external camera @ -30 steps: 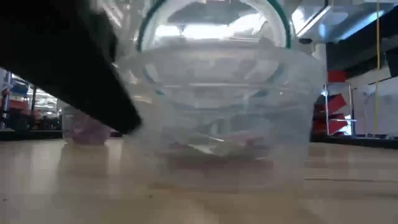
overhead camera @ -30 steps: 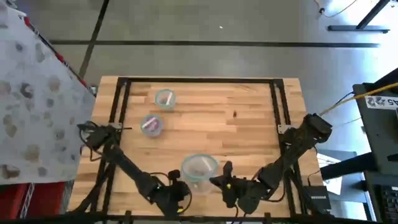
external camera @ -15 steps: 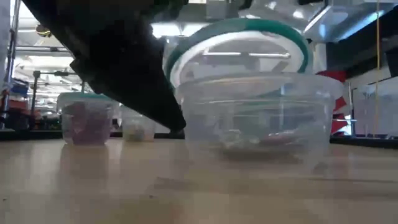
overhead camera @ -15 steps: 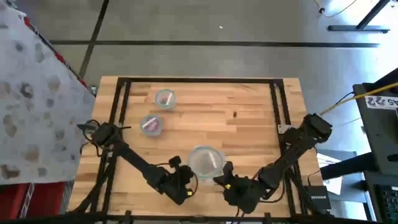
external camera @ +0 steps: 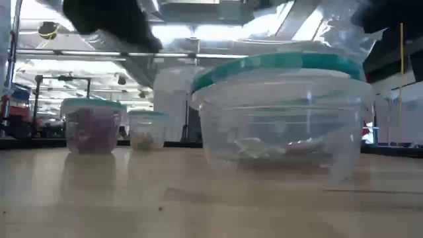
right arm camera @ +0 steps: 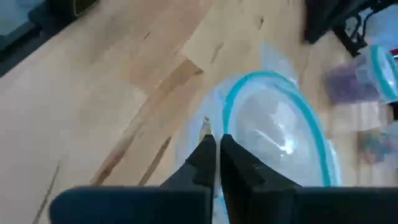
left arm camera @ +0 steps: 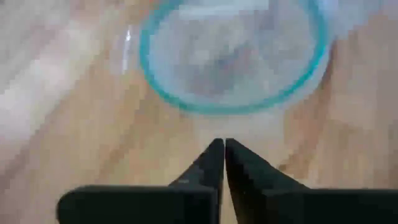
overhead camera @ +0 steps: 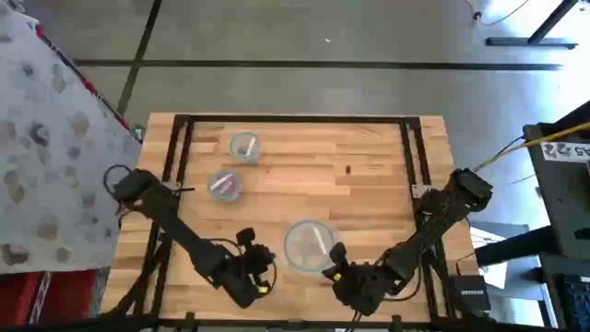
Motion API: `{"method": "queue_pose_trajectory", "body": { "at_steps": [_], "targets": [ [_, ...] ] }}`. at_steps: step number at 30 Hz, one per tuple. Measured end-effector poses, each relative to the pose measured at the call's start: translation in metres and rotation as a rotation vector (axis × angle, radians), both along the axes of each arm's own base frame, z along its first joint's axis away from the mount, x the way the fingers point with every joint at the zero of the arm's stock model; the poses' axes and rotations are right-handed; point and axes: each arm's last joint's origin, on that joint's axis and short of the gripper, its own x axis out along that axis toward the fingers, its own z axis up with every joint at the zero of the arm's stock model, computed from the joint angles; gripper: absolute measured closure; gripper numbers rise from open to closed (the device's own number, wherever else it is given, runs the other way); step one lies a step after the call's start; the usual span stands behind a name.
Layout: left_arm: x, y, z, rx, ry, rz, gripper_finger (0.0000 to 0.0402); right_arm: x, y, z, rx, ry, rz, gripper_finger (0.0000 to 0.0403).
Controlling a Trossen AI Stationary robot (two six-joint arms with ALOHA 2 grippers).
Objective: Sort candy
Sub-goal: Close the large transparent bin
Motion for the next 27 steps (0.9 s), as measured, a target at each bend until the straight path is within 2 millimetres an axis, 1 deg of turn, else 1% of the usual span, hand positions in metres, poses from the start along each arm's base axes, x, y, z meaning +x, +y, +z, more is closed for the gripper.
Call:
{"method": "queue_pose_trajectory", "body": {
  "at_steps": [4,7,11,14,17,19,23,27],
  "targets": [
    [0.016,0.008,0.009,0.049,-0.036,-0.066,0.0402,-0.001,0.000,-0.001,0.041,0.032,0.000,0.0403],
    [0.034,0.019,0.010,0.034,-0.036,-0.136,0.0402,-0.003,0.000,-0.002,0.060,0.061,-0.014,0.0403],
    [0.057,0.037,0.004,0.016,-0.025,-0.223,0.0402,-0.004,-0.001,-0.003,0.062,0.080,-0.016,0.0403],
    [0.068,0.049,-0.001,-0.011,-0.009,-0.267,0.0402,-0.003,-0.001,-0.003,0.066,0.081,-0.013,0.0403],
    [0.074,0.057,-0.006,-0.031,0.015,-0.281,0.0402,-0.003,-0.001,-0.003,0.062,0.076,-0.006,0.0402],
    [0.074,0.058,-0.006,-0.027,0.013,-0.286,0.0402,-0.001,0.000,-0.002,0.062,0.052,-0.006,0.0402],
    [0.071,0.058,0.006,-0.009,-0.015,-0.300,0.0402,0.002,0.001,0.006,0.066,-0.048,-0.049,0.0402],
    [0.066,0.059,0.021,-0.020,-0.060,-0.301,0.0402,0.002,0.000,0.012,0.091,-0.075,-0.059,0.0402]
  ]
}}
